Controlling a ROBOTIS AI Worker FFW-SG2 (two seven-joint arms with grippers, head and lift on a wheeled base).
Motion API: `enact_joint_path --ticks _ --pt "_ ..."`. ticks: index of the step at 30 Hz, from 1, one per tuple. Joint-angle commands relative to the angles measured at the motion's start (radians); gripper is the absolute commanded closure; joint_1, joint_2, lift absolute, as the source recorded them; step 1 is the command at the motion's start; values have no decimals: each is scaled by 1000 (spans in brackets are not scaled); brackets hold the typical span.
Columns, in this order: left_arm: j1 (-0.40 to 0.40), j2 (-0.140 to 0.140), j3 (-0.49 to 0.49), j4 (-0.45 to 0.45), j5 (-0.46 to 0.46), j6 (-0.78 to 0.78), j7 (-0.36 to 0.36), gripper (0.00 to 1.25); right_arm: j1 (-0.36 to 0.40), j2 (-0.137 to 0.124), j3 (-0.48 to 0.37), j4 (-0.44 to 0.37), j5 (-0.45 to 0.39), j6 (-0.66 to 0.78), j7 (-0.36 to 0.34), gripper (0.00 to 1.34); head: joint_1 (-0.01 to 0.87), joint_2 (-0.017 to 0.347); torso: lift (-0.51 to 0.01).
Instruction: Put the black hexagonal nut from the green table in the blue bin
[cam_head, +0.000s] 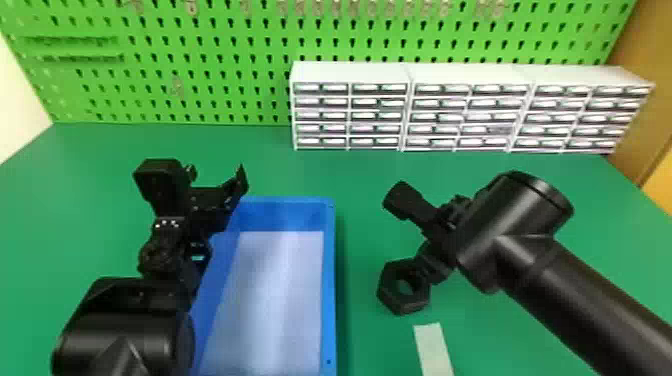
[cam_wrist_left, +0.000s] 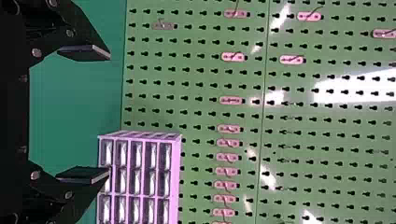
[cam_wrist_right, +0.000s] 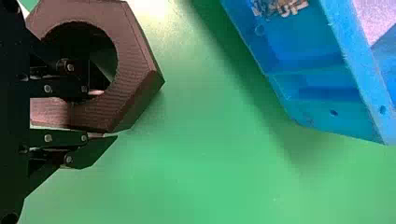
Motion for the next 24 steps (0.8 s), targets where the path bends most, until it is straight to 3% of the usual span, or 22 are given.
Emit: enact_joint_path --ticks 1,10,24 --pt "0 0 0 0 0 0 0 381 -1 0 -35 -29 67 9 34 1058 686 51 -96" --pt "0 0 0 0 2 0 0 381 -5 3 -107 -106 180 26 116 1058 686 51 -96" --pt "-3 0 0 0 2 0 0 381 -25 14 -197 -227 194 29 128 1058 686 51 -96"
